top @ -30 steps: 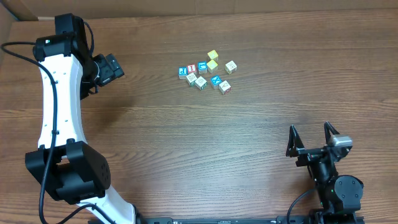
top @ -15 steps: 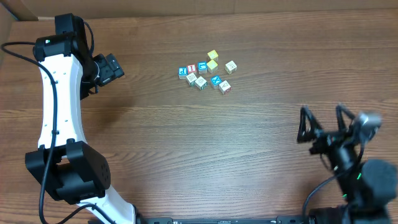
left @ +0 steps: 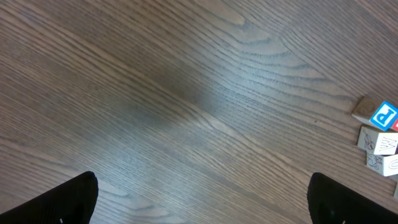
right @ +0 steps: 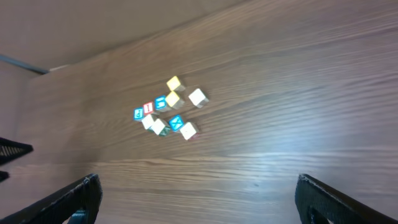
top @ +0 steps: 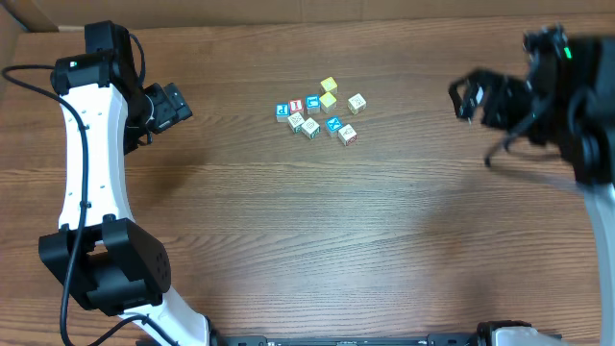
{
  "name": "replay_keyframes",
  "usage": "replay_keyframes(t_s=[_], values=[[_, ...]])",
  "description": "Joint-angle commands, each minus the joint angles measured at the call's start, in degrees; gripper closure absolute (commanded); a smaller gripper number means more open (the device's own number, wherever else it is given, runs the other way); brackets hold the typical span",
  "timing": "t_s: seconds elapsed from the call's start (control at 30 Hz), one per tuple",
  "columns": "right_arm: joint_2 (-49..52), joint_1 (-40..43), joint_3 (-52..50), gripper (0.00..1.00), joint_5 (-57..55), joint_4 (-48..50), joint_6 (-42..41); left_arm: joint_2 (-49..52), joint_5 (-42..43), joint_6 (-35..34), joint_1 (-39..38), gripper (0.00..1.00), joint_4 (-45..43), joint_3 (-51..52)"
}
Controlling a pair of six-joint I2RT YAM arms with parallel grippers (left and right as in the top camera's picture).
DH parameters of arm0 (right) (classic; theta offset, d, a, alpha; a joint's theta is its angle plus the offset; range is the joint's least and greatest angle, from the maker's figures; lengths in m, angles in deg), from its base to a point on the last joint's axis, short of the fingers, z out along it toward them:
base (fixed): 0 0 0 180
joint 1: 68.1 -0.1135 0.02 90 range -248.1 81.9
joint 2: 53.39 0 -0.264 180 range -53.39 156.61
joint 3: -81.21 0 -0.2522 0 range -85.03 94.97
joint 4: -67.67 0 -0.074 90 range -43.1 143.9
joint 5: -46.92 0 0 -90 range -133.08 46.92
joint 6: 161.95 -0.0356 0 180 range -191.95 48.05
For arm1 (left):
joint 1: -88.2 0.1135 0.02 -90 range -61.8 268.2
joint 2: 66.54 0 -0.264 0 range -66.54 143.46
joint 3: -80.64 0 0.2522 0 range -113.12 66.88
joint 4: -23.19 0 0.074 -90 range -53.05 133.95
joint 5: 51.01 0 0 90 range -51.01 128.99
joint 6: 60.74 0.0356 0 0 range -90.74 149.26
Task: Flip 3 blocks
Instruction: 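Swing the right gripper over the blocks near the blue X block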
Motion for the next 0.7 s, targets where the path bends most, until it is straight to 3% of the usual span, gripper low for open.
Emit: replay_keyframes(t_s=[0.0,0.1,0.2,0.33,0.43,0.6,0.67], values=[[5.4,0.3,2.9,0.0,10.9,0.3,-2.1,0.4,0.2,-0.1,-0.4,0.0,0.0,-1.3],[9.4,-1.7,2.9,0.18,17.9,1.6,1.4,0.4,0.2,-0.1,-0.4,0.0,0.0,-1.3],[12.2,-6.2,2.9,0.29,10.2,1.2,2.2,0.4,0.2,-0.1,-0.4,0.0,0.0,-1.3],[17.1,-14.4,2.9,0.53,-2.5,0.8,2.2,0.4,0.2,-0.2,-0.4,0.0,0.0,-1.3],[21.1,-19.1,2.9,0.51,-9.0,0.9,2.2,0.4,0.2,-0.2,-0.4,0.0,0.0,-1.3],[27.9,-22.9,2.9,0.23,-15.1,2.7,2.3,0.4,0.2,-0.1,-0.4,0.0,0.0,-1.3],[30.4,-23.2,2.9,0.22,-15.1,4.0,2.2,0.4,0.2,-0.1,-0.4,0.0,0.0,-1.3]])
